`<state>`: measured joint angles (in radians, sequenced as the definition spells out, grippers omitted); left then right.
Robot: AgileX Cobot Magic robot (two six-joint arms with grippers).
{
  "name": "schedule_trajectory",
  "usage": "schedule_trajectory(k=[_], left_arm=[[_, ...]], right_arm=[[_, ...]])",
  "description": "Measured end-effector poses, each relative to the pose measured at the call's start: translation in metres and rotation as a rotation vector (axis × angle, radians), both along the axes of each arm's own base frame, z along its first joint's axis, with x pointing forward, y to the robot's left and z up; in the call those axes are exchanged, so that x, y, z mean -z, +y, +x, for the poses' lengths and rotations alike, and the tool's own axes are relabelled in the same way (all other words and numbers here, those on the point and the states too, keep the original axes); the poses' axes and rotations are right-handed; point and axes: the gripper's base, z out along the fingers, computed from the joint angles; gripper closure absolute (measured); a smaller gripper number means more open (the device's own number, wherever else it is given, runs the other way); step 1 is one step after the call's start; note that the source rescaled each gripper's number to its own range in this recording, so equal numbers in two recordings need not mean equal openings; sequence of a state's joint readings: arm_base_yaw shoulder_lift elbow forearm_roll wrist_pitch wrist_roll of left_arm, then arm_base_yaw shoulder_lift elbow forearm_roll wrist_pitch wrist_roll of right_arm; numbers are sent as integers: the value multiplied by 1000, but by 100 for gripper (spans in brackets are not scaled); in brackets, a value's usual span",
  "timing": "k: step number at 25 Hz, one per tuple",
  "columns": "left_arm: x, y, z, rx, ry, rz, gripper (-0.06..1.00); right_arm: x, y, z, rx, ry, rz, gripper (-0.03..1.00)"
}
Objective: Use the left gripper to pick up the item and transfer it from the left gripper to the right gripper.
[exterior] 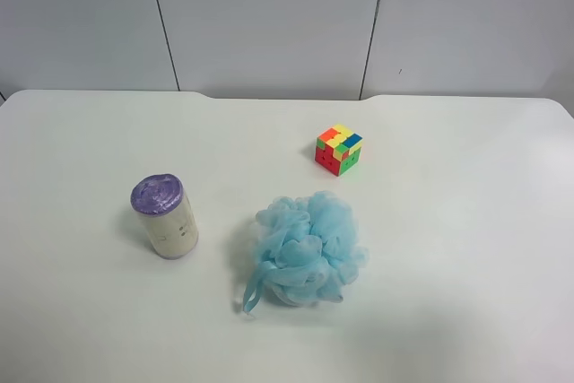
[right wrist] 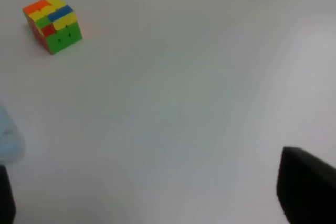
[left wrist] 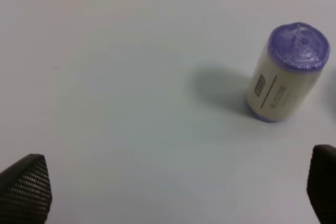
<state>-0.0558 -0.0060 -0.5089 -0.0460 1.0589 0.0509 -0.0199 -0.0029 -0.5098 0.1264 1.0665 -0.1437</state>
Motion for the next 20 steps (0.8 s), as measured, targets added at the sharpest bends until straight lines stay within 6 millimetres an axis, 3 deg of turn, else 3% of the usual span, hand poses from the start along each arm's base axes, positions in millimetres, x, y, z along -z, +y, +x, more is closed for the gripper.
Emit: schedule_trajectory(k=[16, 20], left_arm=[[0, 0, 1, 0, 4, 0, -6], [-8, -1, 13, 1, 87, 5, -6]], right_arm=[[0, 0, 0, 0, 0, 0, -3], [0, 0, 0, 0, 0, 0, -3]])
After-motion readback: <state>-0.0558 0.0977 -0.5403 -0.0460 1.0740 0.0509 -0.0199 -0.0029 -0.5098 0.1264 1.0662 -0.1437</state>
